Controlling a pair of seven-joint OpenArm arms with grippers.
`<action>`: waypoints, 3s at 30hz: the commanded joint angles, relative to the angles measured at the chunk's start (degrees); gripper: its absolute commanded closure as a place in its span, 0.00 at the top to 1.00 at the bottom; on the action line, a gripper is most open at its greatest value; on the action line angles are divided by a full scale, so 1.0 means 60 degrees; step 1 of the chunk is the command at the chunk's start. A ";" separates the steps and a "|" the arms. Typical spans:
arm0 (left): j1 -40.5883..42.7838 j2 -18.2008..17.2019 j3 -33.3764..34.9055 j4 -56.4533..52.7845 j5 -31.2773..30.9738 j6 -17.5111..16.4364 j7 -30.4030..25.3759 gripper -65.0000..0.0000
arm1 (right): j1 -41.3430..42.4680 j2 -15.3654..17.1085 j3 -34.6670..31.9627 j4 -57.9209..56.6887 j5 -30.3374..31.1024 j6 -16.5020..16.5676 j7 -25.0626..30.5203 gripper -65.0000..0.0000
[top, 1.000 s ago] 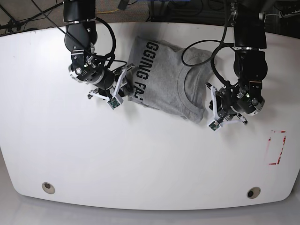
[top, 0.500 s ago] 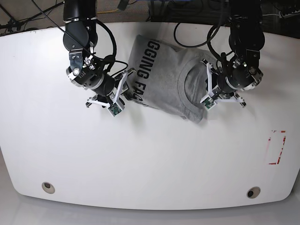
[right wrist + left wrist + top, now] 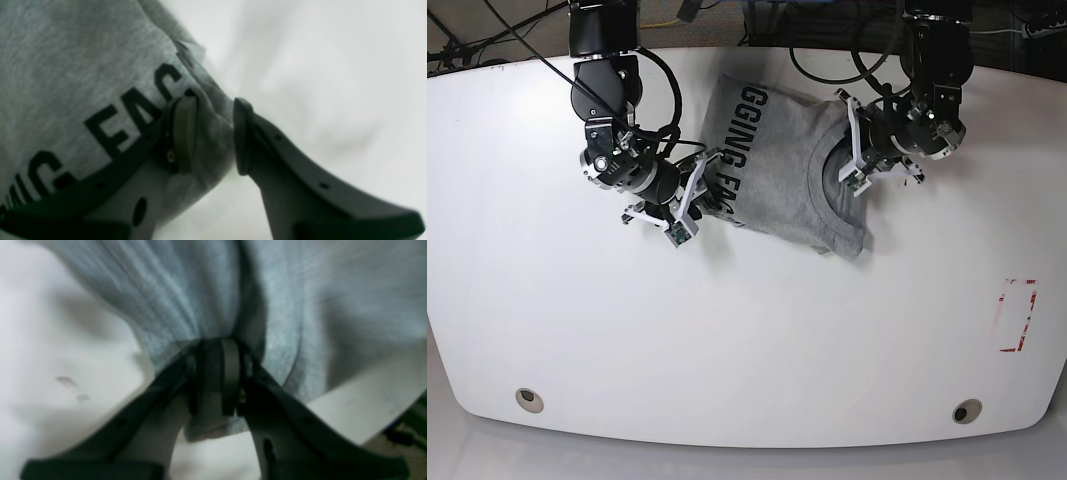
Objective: Fold the T-shirt properly
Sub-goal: 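Fold the shirt over toward the left gripper with both grippers, then drag the folded shirt with the left gripper to the table edge and release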
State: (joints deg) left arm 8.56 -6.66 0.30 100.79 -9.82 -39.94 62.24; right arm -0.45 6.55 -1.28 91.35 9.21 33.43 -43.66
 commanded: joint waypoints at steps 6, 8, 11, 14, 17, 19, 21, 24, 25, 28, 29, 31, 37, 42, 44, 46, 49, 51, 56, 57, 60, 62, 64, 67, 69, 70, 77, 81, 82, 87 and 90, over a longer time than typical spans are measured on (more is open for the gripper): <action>-0.1888 -0.0261 0.0017 -0.2154 0.0209 -0.0009 0.0052 0.12 | 0.0038 0.0513 0.0001 -0.0097 0.0084 0.0018 0.0266 0.27; -0.2635 -0.0290 0.0017 -0.2887 0.0209 -0.0009 0.0037 0.12 | -0.0094 0.0513 0.0001 -0.0053 0.0084 0.0018 0.0266 0.27; -0.3397 -0.0481 0.0354 -0.3400 0.0209 -0.0009 0.0023 0.12 | -0.0460 0.0499 0.0001 0.0225 0.0157 0.0018 0.0266 0.27; -0.3939 -0.0598 0.0749 -0.3546 0.0209 -0.0009 -0.0139 0.12 | -0.0739 0.0425 -0.0014 0.0387 0.0157 0.0018 0.0266 0.27; -0.4393 -0.0656 0.1116 -0.3561 0.0209 -0.0009 -0.0139 0.12 | -0.0841 -0.0117 -0.0102 0.0518 0.0069 -0.0026 0.0266 0.27; -0.4613 -0.0715 0.1174 -0.3531 0.0209 -0.0009 -0.0139 0.12 | -0.0973 -0.0380 -0.0204 0.0548 0.0054 -0.0055 0.0251 0.27; -0.4789 -0.0847 0.1160 -0.3502 0.0194 -0.0009 -0.0095 0.12 | -0.1017 -0.0600 -0.0424 0.0548 0.0069 -0.0070 0.0251 0.27; -0.4862 -0.0891 0.1145 -0.2901 0.0209 -0.0009 -0.0095 0.12 | -0.1061 -0.0879 -0.0893 0.0548 0.0069 -0.0070 0.0236 0.27; -0.4862 -0.0935 0.1145 -0.2652 0.0209 -0.0009 -0.0080 0.12 | -0.1061 -0.0966 -0.1054 0.0548 0.0069 -0.0085 0.0236 0.27; -0.4716 -0.1140 0.1130 -0.1832 0.0209 -0.0009 0.0008 0.12 | -0.1017 -0.1318 -0.1479 0.0518 0.0069 -0.0085 0.0236 0.27; -0.4525 -0.1154 0.1057 -0.1553 0.0209 -0.0009 0.0169 0.12 | -0.1002 -0.1465 -0.1611 0.0518 0.0069 -0.0085 0.0236 0.27; -0.4305 -0.1184 0.0764 -0.1143 0.0209 -0.0009 0.0345 0.12 | -0.0988 -0.1640 -0.1772 0.0504 0.0069 -0.0085 0.0236 0.27; -0.3177 -0.0583 -0.0379 -0.0074 0.0355 -0.0009 0.0667 0.20 | -0.0753 -0.1831 -0.2505 0.0504 0.0142 -0.0085 0.0192 0.27; -0.2239 -0.0129 -0.0511 -0.0015 0.0736 -0.0009 0.0594 0.41 | -0.0724 -0.1816 -0.2622 0.0548 0.0172 -0.0085 0.0192 0.27; -0.1946 0.0018 -0.0511 -0.0059 0.0766 -0.0009 0.0360 0.45 | -0.0621 -0.1758 -0.2607 0.0548 0.0142 -0.0085 0.0192 0.27; -0.1507 0.0047 -0.0511 -0.0074 0.0766 -0.0009 -0.0139 0.47 | -0.0563 -0.1553 -0.2593 0.0548 0.0157 -0.0085 0.0192 0.27; -0.1067 0.0091 -0.0511 -0.0411 0.0766 0.0203 -0.0754 0.51 | -0.0533 -0.1274 -0.2593 0.0562 0.0186 -0.0085 0.0192 0.27; -0.0979 0.0062 -0.0555 -0.0733 0.0766 0.0350 -0.0959 0.53 | -0.0533 -0.1186 -0.2593 0.0577 0.0186 -0.0085 0.0192 0.27; -0.1009 -0.0466 -0.1024 -0.1861 0.0722 0.0555 -0.1223 0.54 | -0.0607 -0.1025 -0.1684 0.1104 0.0186 0.0003 0.0192 0.27; -0.1009 -0.0583 -0.1185 -0.2008 0.0707 0.0555 -0.1223 0.53 | -0.0636 -0.1025 -0.1509 0.1280 0.0186 0.0003 0.0178 0.27; -0.1023 -0.0964 -0.1800 -0.2345 0.0692 0.0481 -0.1237 0.53 | -0.0782 -0.0996 -0.1025 0.1735 0.0186 0.0003 -0.0115 0.27; -0.1038 -0.1257 -0.2137 -0.2535 0.0692 0.0350 -0.1311 0.53 | -0.0724 -0.0996 -0.0659 0.1925 0.0186 0.0018 -0.0321 0.27; -0.1038 -0.1565 -0.2459 -0.2652 0.0707 0.0188 -0.1501 0.53 | -0.0739 -0.0996 -0.0322 0.2101 0.0186 0.0018 -0.0467 0.27; -0.1038 -0.2195 -0.2884 -0.2682 0.0707 0.0071 -0.1574 0.53 | -0.0797 -0.0966 0.0015 0.2365 0.0186 0.0018 -0.0526 0.27; -0.1038 -0.2473 -0.3075 -0.2696 0.0707 0.0057 -0.1574 0.54 | -0.0797 -0.0952 0.0162 0.2379 0.0186 0.0018 -0.0526 0.27; -0.1023 -0.2708 -0.3207 -0.2784 0.0692 0.0057 -0.1574 0.54 | -0.0797 -0.0849 0.0308 0.2379 0.0186 0.0018 -0.0526 0.27; -0.1023 -0.4144 -0.4232 -0.4030 0.0692 -0.0009 -0.1780 0.53 | -0.1207 -0.0498 0.0455 0.2965 0.0186 0.0018 -0.0540 0.27; -0.1023 -0.4774 -0.4437 -0.4733 0.0751 -0.0009 -0.2937 0.53 | -0.1574 -0.0351 0.0440 0.3420 0.0186 0.0018 -0.0526 0.27; -0.1023 -0.4935 -0.4437 -0.4909 0.0751 -0.0009 -0.3171 0.53 | -0.1691 -0.0351 0.0440 0.3493 0.0186 0.0018 -0.0511 0.27; -0.1477 -0.5374 -0.4408 -0.5466 0.0751 -0.0009 -0.3552 0.53 | -0.1823 -0.0263 0.0440 0.3537 0.0172 0.0018 -0.0496 0.27; -0.1683 -0.5374 -0.4437 -0.5319 0.0692 -0.0009 -0.3391 0.53 | -0.1955 -0.0146 0.0440 0.3537 0.0172 0.0018 -0.0496 0.27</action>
State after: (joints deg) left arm -0.47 -37.06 -25.74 67.11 -4.95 -40.34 42.39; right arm -12.29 5.21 1.19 111.33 9.39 33.43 -48.05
